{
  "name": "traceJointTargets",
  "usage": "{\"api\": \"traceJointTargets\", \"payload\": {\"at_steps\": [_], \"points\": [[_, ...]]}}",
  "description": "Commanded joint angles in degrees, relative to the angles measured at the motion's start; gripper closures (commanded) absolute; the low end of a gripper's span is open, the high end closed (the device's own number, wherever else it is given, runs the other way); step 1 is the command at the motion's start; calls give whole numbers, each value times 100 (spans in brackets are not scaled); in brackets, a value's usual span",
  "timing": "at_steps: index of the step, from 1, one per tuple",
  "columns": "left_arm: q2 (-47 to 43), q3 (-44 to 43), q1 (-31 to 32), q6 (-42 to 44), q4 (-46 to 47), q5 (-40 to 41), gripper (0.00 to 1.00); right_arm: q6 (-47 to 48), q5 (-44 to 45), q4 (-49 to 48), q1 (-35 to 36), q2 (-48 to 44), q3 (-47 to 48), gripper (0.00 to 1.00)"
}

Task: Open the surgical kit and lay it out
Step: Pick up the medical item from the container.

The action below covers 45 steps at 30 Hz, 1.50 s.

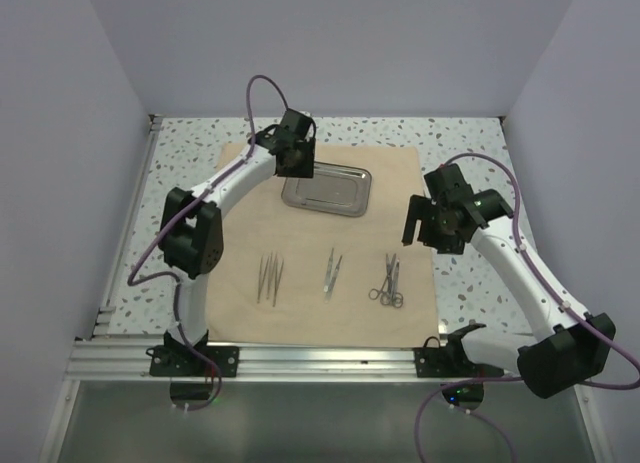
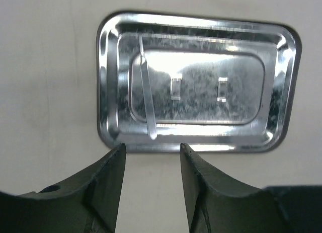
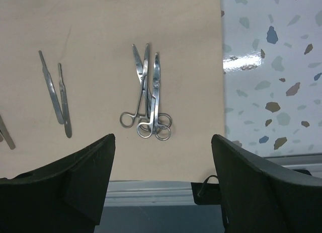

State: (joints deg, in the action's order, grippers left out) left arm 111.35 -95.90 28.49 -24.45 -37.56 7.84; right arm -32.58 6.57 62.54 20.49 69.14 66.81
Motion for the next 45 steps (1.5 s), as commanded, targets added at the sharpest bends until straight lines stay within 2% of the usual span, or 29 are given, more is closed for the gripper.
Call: {"api": "traceJointTargets", "payload": {"at_steps": [1, 6, 9, 17, 23, 27, 41, 43, 45], "points": [[1105, -1350, -142, 326, -207, 122, 50, -170, 169, 74, -28, -120, -36, 19], [2616, -3168, -318, 292, -375, 104, 57, -144, 538, 188, -28, 54, 113, 19], [3014, -3645, -379, 309, -278, 51, 58, -109, 705, 223, -36, 169, 245, 19], [3340, -3647, -380, 643, 65, -168, 61, -126, 846, 118, -36, 819, 491, 19], [3226, -2866, -336, 766, 232, -230, 65, -152, 864, 74, -36, 1013, 641, 19], [3419, -2882, -300, 740, 126, -116, 66, -187, 837, 65, -28, 1110, 667, 19], [4158, -3216, -274, 608, -629, 253, 91, -38, 864, 56, -72, 1022, 693, 19], [4210, -3242, -274, 660, -708, 271, 100, -29, 829, 30, -80, 1013, 676, 18], [4263, -3242, -274, 695, -752, 236, 100, 6, 820, 4, -80, 1005, 667, 19]]}}
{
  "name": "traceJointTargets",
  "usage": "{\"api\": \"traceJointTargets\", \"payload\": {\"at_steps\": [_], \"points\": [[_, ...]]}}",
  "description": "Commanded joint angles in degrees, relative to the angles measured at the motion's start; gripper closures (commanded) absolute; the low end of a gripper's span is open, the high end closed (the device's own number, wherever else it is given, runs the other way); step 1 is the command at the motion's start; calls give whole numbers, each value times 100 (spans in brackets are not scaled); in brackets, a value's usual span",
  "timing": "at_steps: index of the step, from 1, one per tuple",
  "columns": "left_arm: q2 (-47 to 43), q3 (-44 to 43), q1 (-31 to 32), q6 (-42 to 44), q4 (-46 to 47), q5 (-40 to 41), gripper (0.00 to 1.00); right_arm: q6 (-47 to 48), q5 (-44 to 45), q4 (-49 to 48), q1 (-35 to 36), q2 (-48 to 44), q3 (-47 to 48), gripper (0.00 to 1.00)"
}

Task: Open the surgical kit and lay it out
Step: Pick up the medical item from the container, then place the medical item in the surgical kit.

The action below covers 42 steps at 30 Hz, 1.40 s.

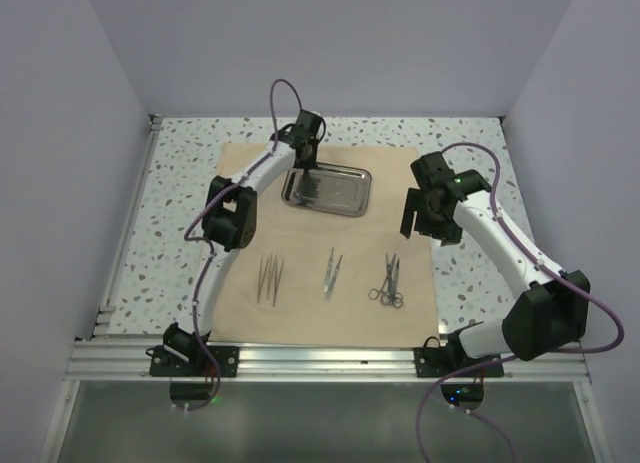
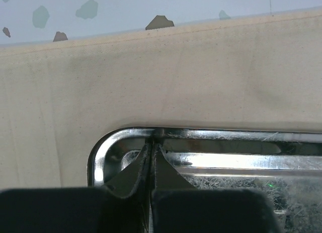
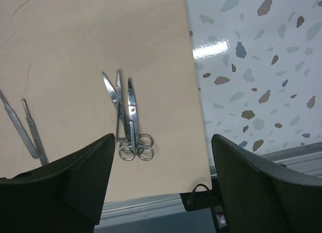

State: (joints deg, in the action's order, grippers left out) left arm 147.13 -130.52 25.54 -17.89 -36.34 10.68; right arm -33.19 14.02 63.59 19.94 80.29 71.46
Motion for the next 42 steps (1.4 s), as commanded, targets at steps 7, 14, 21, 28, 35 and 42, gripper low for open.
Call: {"api": "traceJointTargets", "payload": {"at_steps": [7, 14, 21, 28, 35, 42], "points": [[-87, 755, -66, 163, -120, -1732, 100, 102, 4, -154, -43, -215, 193, 18], [-1062, 589, -488, -486, 487, -3317, 100, 32, -233, -242, -43, -374, 9, 19], [-1608, 667, -699, -620, 417, -3529, 100, -38, -426, -303, -35, -585, -159, 19], [-2592, 2089, -665, -593, 566, -3397, 100, -47, -646, -339, -43, -708, -308, 19], [-3935, 3470, -383, -645, 689, -3168, 100, -21, -795, -400, -35, -875, -545, 19], [-5246, 4350, -32, -909, 488, -3133, 100, 32, -901, -427, -43, -1086, -765, 19]]}}
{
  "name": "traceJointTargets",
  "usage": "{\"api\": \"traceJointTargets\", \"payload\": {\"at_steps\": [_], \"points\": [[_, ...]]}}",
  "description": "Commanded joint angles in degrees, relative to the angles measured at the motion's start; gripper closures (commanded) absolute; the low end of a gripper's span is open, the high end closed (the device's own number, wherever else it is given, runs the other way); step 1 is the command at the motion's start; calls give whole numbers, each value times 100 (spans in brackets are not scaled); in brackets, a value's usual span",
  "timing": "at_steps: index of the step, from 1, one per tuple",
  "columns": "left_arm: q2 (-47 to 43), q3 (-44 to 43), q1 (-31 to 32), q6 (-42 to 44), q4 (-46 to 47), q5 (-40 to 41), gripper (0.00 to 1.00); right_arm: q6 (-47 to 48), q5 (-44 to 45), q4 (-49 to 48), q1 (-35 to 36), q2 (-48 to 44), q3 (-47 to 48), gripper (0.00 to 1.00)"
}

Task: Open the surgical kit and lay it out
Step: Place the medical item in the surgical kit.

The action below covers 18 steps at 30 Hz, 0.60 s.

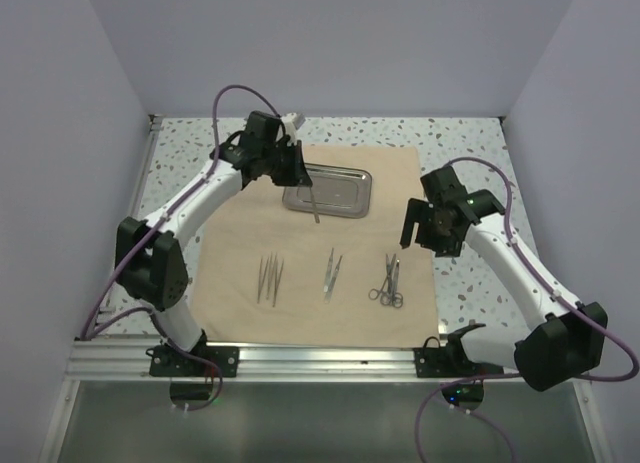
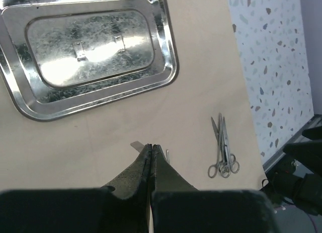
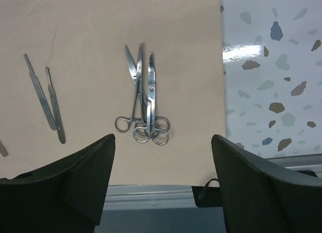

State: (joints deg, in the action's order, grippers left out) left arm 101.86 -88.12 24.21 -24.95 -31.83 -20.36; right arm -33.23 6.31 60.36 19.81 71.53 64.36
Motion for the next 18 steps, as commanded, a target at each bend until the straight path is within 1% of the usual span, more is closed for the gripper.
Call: {"api": "traceJointTargets", "payload": {"at_steps": [1, 8, 14, 15, 18], "points": [[-929, 215, 128, -229, -24, -21, 100, 62, -138, -103, -21, -235, -72, 19], [-1853, 900, 523, -431, -306, -21, 100, 133, -173, -42, -21, -411, -116, 19], [-2487, 1692, 1085, -721, -472, -21, 100, 168, -200, 64, -21, -701, -274, 19], [-2626, 1910, 1251, -774, -455, 75, 100, 177, -200, 81, -30, -736, -301, 19], [-2759, 2350, 1420, -994, -271, 155, 100, 194, -174, 204, -21, -938, -389, 19]]}}
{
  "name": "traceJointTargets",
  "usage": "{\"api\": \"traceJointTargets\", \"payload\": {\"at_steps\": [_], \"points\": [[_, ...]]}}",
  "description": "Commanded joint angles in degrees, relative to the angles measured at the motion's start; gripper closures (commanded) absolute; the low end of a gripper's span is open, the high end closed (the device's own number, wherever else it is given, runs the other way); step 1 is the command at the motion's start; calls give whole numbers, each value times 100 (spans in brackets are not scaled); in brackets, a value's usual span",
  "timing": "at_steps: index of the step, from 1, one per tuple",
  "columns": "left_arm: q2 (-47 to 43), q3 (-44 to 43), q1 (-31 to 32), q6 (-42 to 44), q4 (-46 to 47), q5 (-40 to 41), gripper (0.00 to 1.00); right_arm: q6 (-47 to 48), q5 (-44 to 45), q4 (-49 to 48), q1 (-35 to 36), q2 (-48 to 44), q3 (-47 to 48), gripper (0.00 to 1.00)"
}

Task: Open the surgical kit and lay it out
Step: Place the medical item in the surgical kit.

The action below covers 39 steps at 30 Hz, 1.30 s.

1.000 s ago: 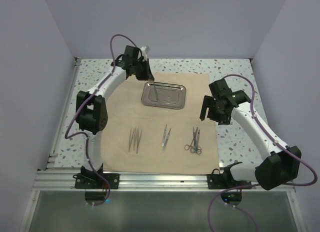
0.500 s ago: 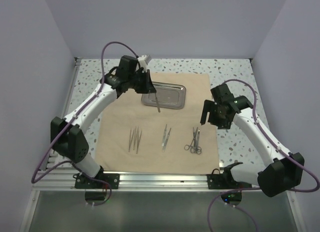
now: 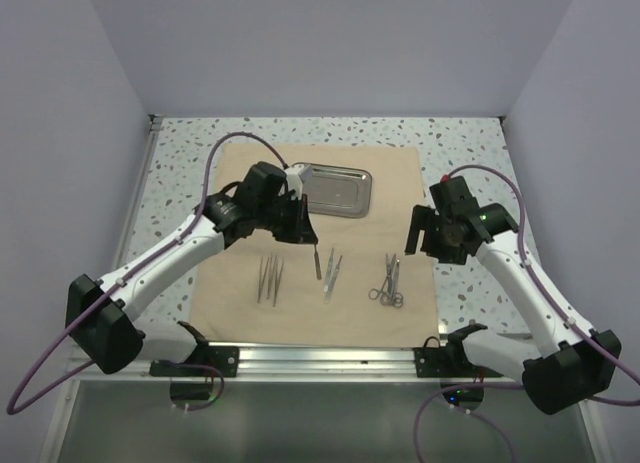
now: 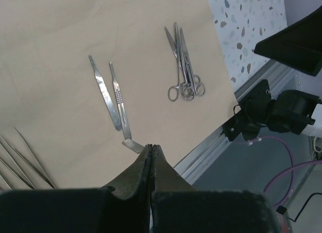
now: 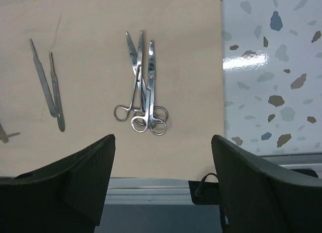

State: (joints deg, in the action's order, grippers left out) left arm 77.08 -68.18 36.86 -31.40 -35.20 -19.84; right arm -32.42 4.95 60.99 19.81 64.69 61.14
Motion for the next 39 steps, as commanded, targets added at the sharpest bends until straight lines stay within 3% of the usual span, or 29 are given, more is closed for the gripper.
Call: {"api": "traceJointTargets", "payload": {"at_steps": [1, 6, 13, 18, 21, 30, 32, 33, 35, 36, 39], "points": [[-316, 437, 172, -428, 144, 111, 100, 122, -21, 211, -21, -316, -94, 19], [-53, 954, 242, -534, 812, 295, 100, 131, 50, 404, -30, -623, -243, 19], [1238, 1036, 251, -543, 1867, 656, 100, 96, 120, 624, -30, -870, -296, 19], [2458, 141, 260, -411, 1552, 805, 100, 96, 225, 686, -30, -800, -191, 18], [2741, 77, 260, -446, 1525, 893, 100, 122, 305, 677, -30, -686, -33, 18], [2716, 25, 260, -921, 1710, 691, 100, 61, 208, 484, -30, -501, -94, 18], [2734, -246, 260, -833, 1429, 848, 84, 34, 190, 449, -21, -475, -112, 18], [2699, -326, 260, -798, 1324, 928, 57, 34, 190, 449, -21, -466, -103, 18], [2620, -502, 260, -693, 1112, 1121, 44, 43, 208, 449, -30, -474, -103, 19], [2524, -547, 260, -666, 1060, 1148, 25, 35, 217, 431, -30, -466, -120, 18], [2321, -740, 260, -587, 840, 1192, 18, 17, 191, 414, -30, -501, -173, 18]]}}
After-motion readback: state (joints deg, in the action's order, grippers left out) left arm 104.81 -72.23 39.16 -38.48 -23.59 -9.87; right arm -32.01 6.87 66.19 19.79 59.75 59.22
